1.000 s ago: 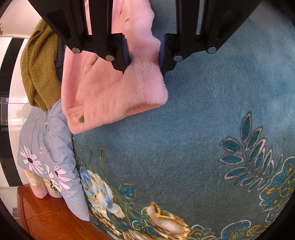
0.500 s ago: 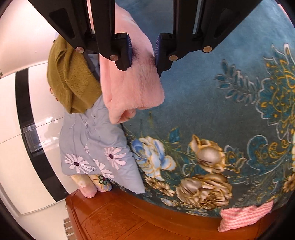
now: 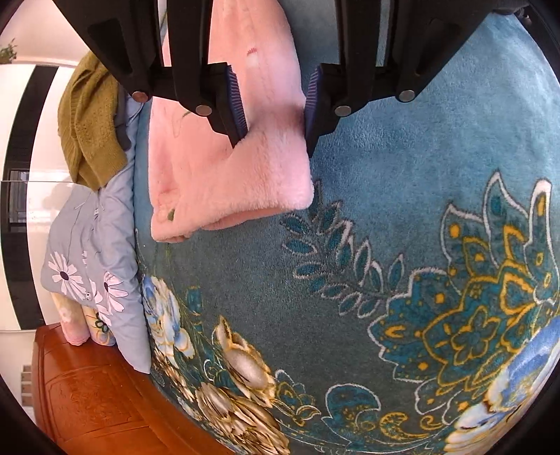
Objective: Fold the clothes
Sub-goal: 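Grasp the pink fabric with the right gripper and lay it on the fold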
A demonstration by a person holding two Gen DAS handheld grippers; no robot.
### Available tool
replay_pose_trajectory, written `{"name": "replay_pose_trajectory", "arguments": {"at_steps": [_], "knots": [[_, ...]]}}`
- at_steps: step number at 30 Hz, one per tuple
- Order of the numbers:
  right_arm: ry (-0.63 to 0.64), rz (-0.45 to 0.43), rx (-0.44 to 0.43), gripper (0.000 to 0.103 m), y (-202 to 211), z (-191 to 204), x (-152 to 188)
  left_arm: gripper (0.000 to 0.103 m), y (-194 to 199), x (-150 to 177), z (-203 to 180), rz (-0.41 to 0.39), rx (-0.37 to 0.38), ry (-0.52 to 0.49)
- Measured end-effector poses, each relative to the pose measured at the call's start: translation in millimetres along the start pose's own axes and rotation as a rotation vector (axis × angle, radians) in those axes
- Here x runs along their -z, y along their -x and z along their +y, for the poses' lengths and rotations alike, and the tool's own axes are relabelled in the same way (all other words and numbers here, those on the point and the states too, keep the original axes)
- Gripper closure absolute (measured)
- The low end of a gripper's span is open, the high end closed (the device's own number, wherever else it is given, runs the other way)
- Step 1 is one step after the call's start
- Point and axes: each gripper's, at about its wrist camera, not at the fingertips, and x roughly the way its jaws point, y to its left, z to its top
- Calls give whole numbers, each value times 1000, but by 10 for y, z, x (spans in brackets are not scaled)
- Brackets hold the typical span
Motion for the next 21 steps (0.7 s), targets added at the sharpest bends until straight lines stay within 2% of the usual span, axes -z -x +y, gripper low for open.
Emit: {"name": "replay_pose_trajectory", "arguments": {"at_steps": [3, 5, 7, 10, 13, 15, 18, 21], "knots": [[128, -4, -43, 93, 106, 430, 134, 50, 109, 101, 45, -25, 24, 37], [204, 3, -70, 93, 141, 700, 286, 49, 162, 202, -7, -65, -41, 11], [272, 23, -96, 93, 116, 975, 505, 49, 230, 397, -102, -135, -146, -45], [389, 80, -139, 93, 19, 1397, 978, 49, 317, 820, -359, -227, -191, -216], [539, 131, -192, 93, -60, 1826, 1555, 49, 215, 1109, -624, -189, -164, -393], [648, 174, -220, 93, -126, 2091, 2001, 49, 184, 1142, -701, -170, -140, -440], [837, 242, -221, 93, -283, 2409, 2731, 49, 235, 1103, -668, -145, -42, -428], [969, 316, -213, 93, -468, 2575, 3421, 49, 244, 1051, -598, -119, 5, -366]]}}
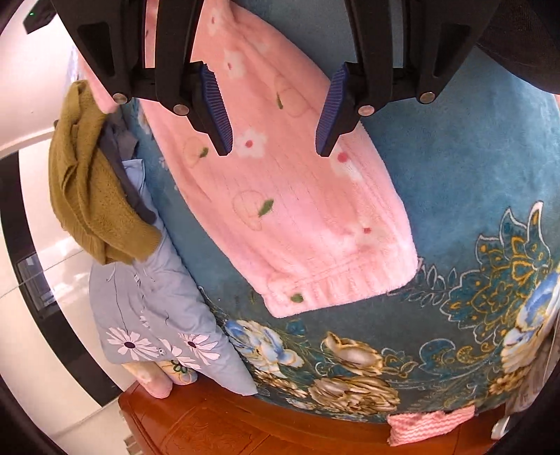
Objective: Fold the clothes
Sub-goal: 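Grasp the pink fabric with the right gripper and lay it on the fold, then release the pink fabric with the right gripper and smooth the folded garment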
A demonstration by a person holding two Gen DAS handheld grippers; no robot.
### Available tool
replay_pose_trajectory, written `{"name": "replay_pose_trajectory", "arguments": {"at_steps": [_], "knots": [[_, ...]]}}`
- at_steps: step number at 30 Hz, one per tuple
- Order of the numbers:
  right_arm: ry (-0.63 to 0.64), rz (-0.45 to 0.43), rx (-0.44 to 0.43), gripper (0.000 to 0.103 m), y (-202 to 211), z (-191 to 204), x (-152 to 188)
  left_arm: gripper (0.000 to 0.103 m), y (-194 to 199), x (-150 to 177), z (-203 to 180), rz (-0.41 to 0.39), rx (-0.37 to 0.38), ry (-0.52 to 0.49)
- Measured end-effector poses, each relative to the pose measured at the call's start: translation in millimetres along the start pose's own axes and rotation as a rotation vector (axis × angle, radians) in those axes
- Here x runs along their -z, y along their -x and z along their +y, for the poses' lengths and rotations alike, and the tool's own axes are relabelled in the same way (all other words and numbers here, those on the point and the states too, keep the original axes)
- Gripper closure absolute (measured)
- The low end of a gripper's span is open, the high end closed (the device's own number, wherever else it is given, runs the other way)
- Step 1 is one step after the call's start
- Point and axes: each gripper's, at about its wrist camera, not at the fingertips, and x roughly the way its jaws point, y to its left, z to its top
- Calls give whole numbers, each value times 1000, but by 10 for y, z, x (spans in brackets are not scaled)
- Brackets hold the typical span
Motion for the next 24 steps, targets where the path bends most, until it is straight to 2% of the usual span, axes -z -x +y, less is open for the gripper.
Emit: {"name": "replay_pose_trajectory", "arguments": {"at_steps": [3, 5, 7, 8, 10, 12, 14, 17, 20, 24], "knots": [[110, 76, 25, 93, -345, 448, 234, 49, -56, -10, 83, 24, 26, 70], [201, 126, 84, 92, -546, 670, 397, 49, -85, -4, 120, 38, 32, 93], [270, 148, 159, 85, -666, 794, 534, 49, -118, 5, 121, 57, 40, 97], [290, 153, 168, 81, -691, 840, 584, 49, -135, 10, 122, 67, 44, 100], [326, 183, 135, 61, -724, 929, 674, 48, -169, 19, 124, 87, 52, 104], [382, 218, 92, 54, -745, 1054, 766, 48, -211, 24, 108, 106, 59, 99], [451, 232, 73, 54, -707, 1168, 851, 48, -221, 22, 92, 113, 70, 90], [430, 211, -14, 54, -555, 1144, 762, 48, -219, 15, 43, 118, 106, 65], [366, 164, 64, 54, -538, 1003, 515, 48, -278, 57, -131, 160, 163, -14], [299, 206, 155, 54, -826, 903, 280, 48, -355, 207, -488, 223, 186, -200]]}}
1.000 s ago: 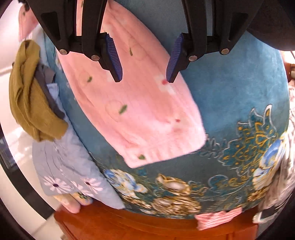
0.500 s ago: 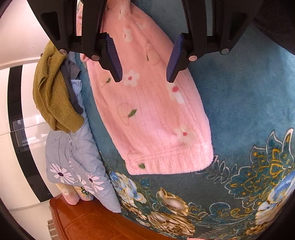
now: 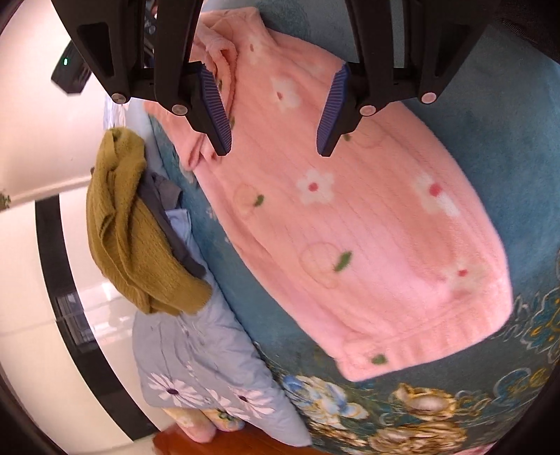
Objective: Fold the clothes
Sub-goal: 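Release the pink fabric with the right gripper and smooth the folded garment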
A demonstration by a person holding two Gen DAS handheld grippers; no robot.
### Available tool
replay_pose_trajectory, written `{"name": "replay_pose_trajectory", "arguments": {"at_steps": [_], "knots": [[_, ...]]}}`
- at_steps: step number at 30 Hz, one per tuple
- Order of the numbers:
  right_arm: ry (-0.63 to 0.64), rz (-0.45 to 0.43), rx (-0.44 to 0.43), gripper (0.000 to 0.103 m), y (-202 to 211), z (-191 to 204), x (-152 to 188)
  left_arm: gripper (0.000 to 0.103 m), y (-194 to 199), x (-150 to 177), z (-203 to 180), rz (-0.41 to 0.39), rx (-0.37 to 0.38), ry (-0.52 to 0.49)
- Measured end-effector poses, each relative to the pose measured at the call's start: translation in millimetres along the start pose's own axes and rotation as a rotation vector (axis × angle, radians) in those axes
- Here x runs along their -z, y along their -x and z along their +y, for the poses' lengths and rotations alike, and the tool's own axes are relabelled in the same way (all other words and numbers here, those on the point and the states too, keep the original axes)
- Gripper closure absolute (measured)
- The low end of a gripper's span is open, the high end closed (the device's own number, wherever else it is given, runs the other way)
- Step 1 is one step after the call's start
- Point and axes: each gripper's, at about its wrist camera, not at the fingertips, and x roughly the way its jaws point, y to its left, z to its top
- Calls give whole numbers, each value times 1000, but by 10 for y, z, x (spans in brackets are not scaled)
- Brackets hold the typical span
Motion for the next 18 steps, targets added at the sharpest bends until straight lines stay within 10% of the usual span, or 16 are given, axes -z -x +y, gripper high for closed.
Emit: {"name": "replay_pose_trajectory", "arguments": {"at_steps": [8, 13, 18], "knots": [[-48, 136, 75, 54, -425, 11, -56, 48, -152, 47, -125, 55, -92, -89], [-55, 162, 86, 93, -416, -153, -3, 48, -61, -7, 94, 34, -36, 26], [-195, 123, -88, 96, -125, -433, -4, 48, -1, -28, 145, 10, -22, 56]]}}
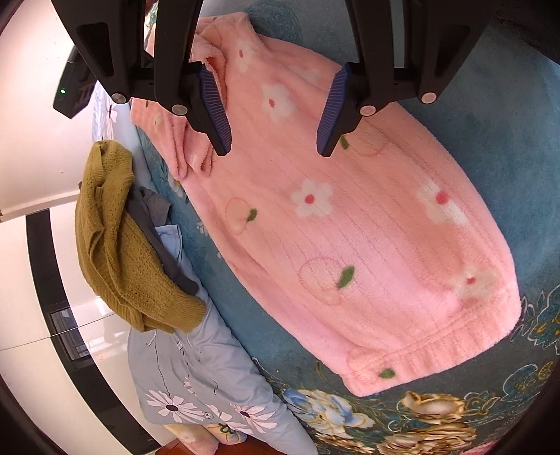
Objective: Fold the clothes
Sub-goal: 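Release the pink fabric with the right gripper and smooth the folded garment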
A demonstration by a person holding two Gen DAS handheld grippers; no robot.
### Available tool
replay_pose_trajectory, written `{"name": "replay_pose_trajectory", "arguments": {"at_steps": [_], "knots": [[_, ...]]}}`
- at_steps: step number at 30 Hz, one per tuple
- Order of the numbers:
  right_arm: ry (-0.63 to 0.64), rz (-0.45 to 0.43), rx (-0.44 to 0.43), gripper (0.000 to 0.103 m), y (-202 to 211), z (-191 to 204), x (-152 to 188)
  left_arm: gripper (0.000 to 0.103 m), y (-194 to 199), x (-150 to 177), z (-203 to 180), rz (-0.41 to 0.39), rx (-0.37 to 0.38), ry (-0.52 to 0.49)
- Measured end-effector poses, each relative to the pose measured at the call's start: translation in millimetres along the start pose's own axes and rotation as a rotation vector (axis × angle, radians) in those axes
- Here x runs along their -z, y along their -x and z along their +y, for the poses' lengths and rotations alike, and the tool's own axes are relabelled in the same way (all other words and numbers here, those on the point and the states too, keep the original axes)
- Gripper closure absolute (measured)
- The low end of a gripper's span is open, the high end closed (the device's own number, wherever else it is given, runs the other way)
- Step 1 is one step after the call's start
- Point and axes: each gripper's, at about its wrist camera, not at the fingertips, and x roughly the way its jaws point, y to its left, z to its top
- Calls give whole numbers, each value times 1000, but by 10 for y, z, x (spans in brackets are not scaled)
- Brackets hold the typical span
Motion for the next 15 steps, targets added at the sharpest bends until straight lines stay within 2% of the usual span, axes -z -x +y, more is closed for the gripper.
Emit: {"name": "replay_pose_trajectory", "arguments": {"at_steps": [3, 7, 11, 14, 15], "knots": [[33, -53, -89, 96, 268, 58, 28, 48, -1, -14, 19, -4, 8, 17], [106, -29, -105, 96, 237, 273, 113, 48, 3, -21, 24, -3, 10, 22], [108, 51, -54, 95, -121, 427, 248, 48, 22, -30, 74, -9, 7, 45], [113, 76, -34, 91, -215, 424, 282, 48, 40, -46, 144, -20, 10, 81], [120, 74, -37, 86, -196, 425, 279, 48, 48, -51, 168, -24, 13, 94]]}}
